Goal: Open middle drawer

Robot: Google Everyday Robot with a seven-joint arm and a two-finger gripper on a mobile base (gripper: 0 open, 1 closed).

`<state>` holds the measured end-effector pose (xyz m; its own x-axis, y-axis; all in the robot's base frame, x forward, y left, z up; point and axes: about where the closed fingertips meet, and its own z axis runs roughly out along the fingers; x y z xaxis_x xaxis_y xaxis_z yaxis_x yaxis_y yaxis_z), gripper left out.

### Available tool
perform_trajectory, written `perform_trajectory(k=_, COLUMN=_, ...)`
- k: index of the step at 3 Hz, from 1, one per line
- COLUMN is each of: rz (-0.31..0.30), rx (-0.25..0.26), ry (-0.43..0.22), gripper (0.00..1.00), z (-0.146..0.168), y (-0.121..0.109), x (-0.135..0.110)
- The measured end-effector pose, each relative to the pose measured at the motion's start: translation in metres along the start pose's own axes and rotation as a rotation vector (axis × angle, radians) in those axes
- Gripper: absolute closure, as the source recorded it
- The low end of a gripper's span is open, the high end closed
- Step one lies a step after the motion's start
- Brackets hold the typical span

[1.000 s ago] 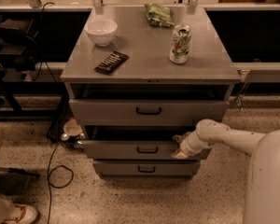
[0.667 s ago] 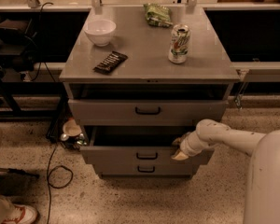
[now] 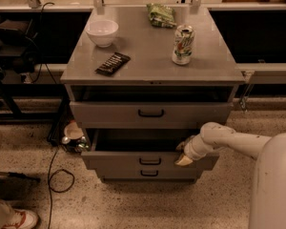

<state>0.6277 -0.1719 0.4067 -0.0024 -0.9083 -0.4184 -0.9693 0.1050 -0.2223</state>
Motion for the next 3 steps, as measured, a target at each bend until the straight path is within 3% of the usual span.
perform_trajectory(k=1, rz=0.047, rx=-0.048, ry=-0.034, gripper=1.00, z=-0.0155, y=0.0368, x=0.0153)
perform_trajectory(k=3, rz=0.047, rx=-0.055, ry=-0.032, gripper=1.00, z=-0.0133, y=0.0429, x=0.0168)
